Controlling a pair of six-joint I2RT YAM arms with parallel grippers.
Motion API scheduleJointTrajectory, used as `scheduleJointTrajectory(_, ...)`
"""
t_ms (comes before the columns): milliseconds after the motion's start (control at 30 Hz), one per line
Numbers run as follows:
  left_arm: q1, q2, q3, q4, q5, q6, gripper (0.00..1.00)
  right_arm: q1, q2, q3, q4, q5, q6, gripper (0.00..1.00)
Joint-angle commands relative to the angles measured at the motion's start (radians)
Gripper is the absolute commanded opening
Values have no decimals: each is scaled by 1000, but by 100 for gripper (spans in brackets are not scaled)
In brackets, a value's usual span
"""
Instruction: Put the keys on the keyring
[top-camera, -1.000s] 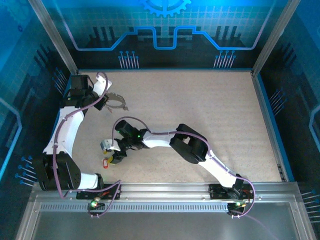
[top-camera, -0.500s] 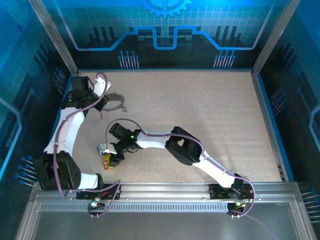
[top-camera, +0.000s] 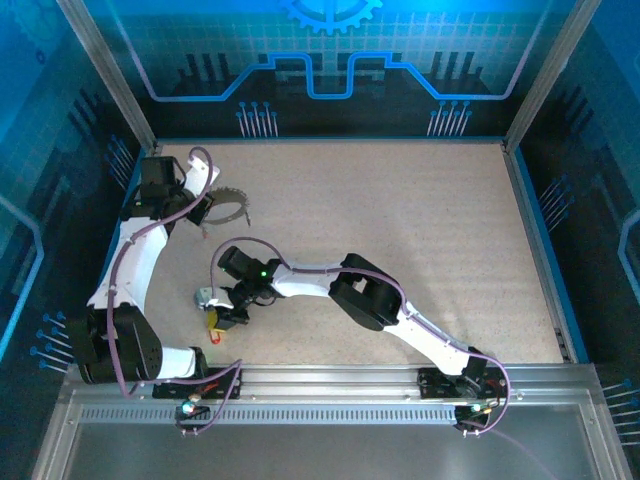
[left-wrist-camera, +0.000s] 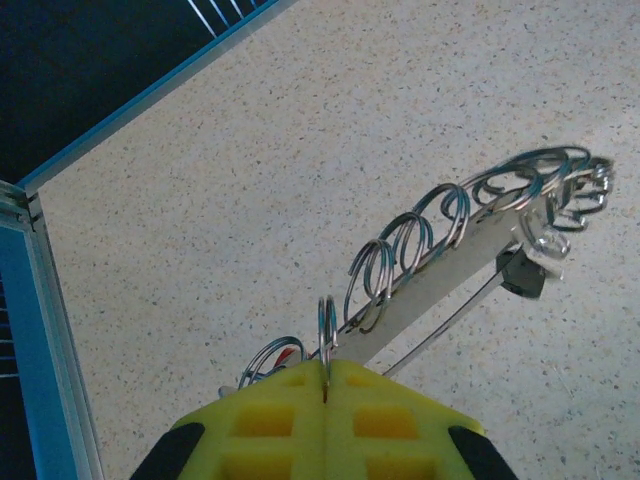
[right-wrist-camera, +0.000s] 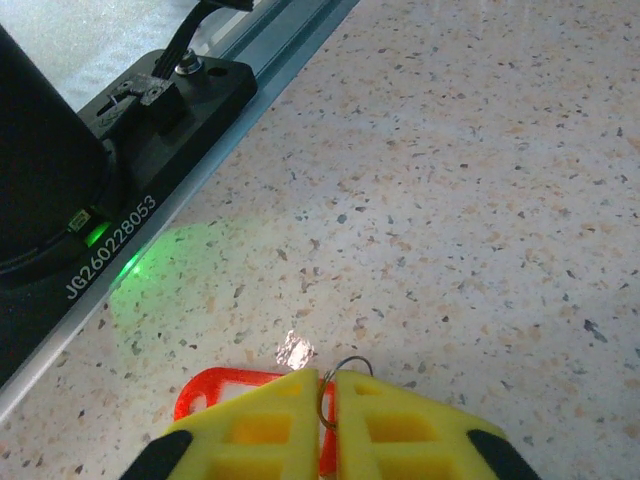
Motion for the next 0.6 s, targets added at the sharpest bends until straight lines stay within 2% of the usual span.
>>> scheduleJointTrajectory(0, 13, -40, -5, 35, 7, 5, 0, 11, 2, -13, 11, 12, 9, 8)
scheduleJointTrajectory(233, 12, -46, -8, 26, 16, 8, 0, 16, -67, -129, 137, 105, 6, 5)
scheduleJointTrajectory(367, 13, -55, -19, 26, 29, 6, 0, 16, -74, -149, 149, 110, -2, 0)
scheduleJointTrajectory(467, 12, -71, -32, 27, 57, 9, 0, 10, -118, -207, 208, 114, 2, 0)
scheduleJointTrajectory(567, 12, -89, -51, 26, 77, 50, 0, -17, -210, -336, 399, 115, 139, 0)
